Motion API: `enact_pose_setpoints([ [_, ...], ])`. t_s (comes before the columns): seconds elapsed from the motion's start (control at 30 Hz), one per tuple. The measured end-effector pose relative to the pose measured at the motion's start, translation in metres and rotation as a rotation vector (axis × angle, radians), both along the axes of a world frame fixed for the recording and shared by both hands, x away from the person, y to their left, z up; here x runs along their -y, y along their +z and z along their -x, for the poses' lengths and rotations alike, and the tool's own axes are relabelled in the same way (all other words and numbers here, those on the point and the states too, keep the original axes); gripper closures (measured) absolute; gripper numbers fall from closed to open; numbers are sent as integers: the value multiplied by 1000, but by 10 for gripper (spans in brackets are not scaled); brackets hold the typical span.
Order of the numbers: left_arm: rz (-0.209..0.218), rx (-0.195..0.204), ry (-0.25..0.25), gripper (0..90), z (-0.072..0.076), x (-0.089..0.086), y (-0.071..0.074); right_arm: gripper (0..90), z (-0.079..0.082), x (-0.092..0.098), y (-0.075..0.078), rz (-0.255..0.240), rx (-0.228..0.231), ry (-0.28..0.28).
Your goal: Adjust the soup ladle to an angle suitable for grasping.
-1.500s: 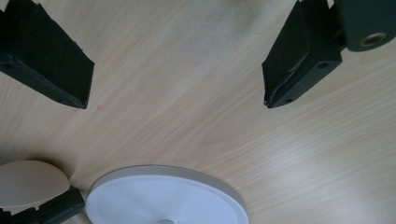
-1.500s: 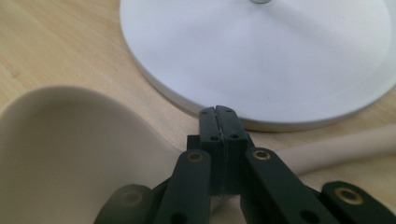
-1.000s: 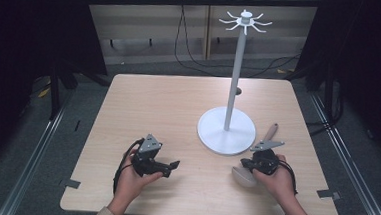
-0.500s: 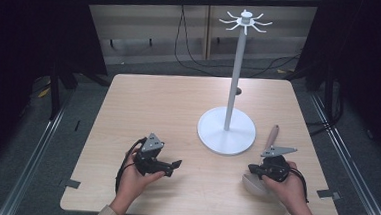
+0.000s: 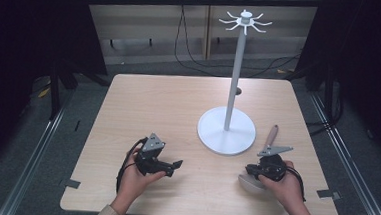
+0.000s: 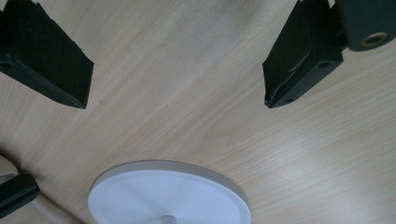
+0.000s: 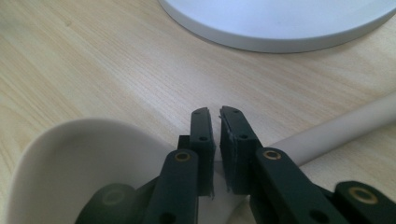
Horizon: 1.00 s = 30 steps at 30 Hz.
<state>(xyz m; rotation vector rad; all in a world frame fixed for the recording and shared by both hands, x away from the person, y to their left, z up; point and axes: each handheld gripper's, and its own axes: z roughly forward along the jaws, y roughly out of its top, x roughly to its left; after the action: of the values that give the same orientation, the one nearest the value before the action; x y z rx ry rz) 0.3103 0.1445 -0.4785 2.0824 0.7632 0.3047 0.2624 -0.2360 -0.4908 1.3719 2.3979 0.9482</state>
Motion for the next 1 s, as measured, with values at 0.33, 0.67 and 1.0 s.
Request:
enact_pose_setpoints([
  [0.33,11,-7,-5,83,-2,1,-1,755,-5,-1,5,-21,3,-24],
  [0.67,9,-1,-18,84,-3,7,0,593,-18,14,25,-11,27,-173],
  [1.0,13,4,-12,85,-4,7,1,525,-35,27,23,-2,-4,-346],
])
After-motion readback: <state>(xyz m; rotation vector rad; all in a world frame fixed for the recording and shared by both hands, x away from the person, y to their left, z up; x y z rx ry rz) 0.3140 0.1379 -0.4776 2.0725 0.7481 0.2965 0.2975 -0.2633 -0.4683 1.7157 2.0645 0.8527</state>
